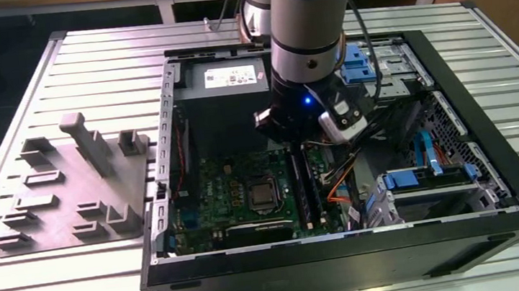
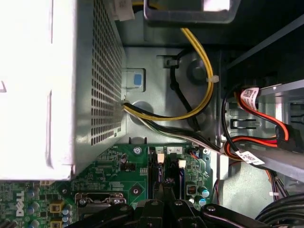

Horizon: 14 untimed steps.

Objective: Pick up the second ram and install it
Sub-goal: 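Press down the second ram until it locks into place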

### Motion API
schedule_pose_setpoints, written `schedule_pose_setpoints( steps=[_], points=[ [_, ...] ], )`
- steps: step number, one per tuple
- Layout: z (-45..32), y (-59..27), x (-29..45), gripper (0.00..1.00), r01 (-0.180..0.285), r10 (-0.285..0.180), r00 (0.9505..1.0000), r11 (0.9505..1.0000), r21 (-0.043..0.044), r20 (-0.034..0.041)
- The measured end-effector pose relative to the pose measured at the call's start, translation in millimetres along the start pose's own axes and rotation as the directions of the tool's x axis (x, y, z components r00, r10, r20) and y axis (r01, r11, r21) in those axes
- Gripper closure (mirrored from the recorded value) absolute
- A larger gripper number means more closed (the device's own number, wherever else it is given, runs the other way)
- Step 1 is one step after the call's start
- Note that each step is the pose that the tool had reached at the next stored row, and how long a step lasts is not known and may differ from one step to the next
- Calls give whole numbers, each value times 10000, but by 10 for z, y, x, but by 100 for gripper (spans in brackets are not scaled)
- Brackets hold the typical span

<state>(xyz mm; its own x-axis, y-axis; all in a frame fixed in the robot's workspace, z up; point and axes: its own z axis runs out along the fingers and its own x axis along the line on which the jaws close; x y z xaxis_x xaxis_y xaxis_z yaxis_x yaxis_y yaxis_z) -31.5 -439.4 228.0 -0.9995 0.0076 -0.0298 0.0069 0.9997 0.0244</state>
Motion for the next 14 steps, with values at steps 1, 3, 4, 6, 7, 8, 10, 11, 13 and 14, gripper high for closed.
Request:
schedule_pose_setpoints(
  steps=[1, 3, 4, 6, 7, 8, 10, 11, 13, 14],
  points=[
    [3, 0, 0, 90, 0, 0, 10000, 10000, 1, 0],
    [2, 0, 0, 90, 0, 0, 10000, 10000, 2, -1],
    [3, 0, 0, 90, 0, 0, 10000, 10000, 2, -1],
    [17, 1, 0, 90, 0, 0, 10000, 10000, -8, 2],
    [28, 0, 1, 90, -1, 1, 10000, 10000, -17, 1],
    [35, -1, 2, 90, -2, 2, 10000, 10000, -22, 1],
    [37, -1, 2, 90, -2, 2, 10000, 10000, -29, -1],
    [38, -1, 1, 90, -1, 1, 10000, 10000, -36, -1],
    [51, -1, 2, 90, -2, 2, 10000, 10000, -41, 1],
    [61, -1, 2, 90, -2, 2, 10000, 10000, -41, 1]
  ],
)
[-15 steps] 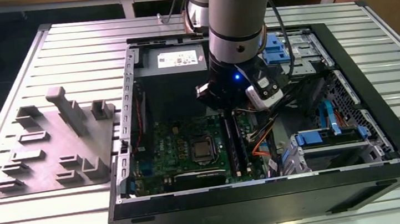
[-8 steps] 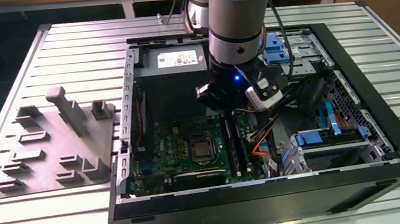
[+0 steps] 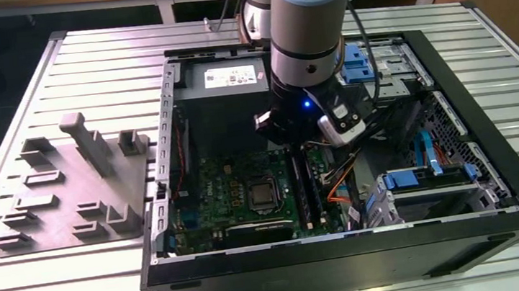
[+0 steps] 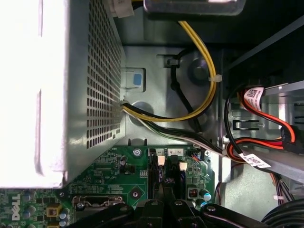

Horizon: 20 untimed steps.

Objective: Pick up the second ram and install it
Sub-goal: 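Press down the second ram until it locks into place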

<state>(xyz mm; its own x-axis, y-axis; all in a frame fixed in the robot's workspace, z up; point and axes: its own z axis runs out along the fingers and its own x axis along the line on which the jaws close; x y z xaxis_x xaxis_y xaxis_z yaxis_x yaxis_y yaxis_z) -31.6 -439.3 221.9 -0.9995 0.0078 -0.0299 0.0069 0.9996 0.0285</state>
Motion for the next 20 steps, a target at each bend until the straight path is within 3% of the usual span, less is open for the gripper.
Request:
schedule_pose_setpoints(
  steps=[20],
  points=[
    [57, -3, 2, 90, 0, 0, 10000, 10000, -1, -3]
  ],
)
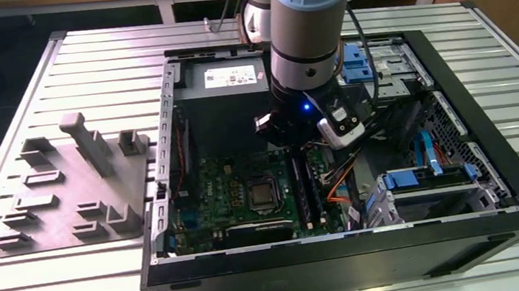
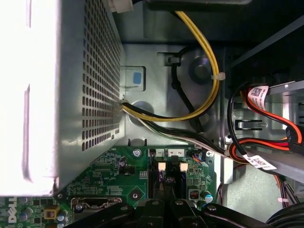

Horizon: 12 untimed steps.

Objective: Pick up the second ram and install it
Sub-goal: 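Press down the second ram until it locks into place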

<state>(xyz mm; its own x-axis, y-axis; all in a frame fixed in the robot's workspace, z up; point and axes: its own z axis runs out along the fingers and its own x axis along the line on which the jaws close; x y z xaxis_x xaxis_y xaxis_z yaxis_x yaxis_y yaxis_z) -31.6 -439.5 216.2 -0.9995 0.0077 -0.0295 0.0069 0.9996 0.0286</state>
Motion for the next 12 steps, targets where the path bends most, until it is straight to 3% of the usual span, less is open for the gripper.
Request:
schedule_pose_setpoints(
  steps=[12],
  points=[
    [-18, 4, -2, 90, -1, 1, 10000, 10000, -25, 10]
  ],
)
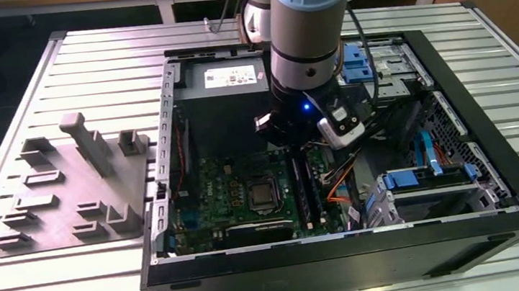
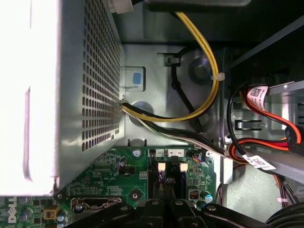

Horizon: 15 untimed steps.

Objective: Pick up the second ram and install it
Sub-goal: 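Press down the second ram until it locks into place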

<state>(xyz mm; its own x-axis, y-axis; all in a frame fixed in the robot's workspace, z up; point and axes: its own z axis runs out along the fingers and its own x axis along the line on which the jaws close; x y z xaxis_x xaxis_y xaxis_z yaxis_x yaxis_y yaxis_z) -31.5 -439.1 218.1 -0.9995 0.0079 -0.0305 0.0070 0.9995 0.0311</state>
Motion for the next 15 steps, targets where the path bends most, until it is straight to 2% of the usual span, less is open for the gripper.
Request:
schedule_pose_setpoints(
  steps=[7, 12, 15],
  points=[
    [-134, 2, -3, 90, 1, -1, 10000, 10000, 19, -7],
    [-137, -3, -3, 90, 1, -1, 10000, 10000, 24, -8],
    [-138, -62, -4, 90, 1, -1, 10000, 10000, 30, -8]
  ],
)
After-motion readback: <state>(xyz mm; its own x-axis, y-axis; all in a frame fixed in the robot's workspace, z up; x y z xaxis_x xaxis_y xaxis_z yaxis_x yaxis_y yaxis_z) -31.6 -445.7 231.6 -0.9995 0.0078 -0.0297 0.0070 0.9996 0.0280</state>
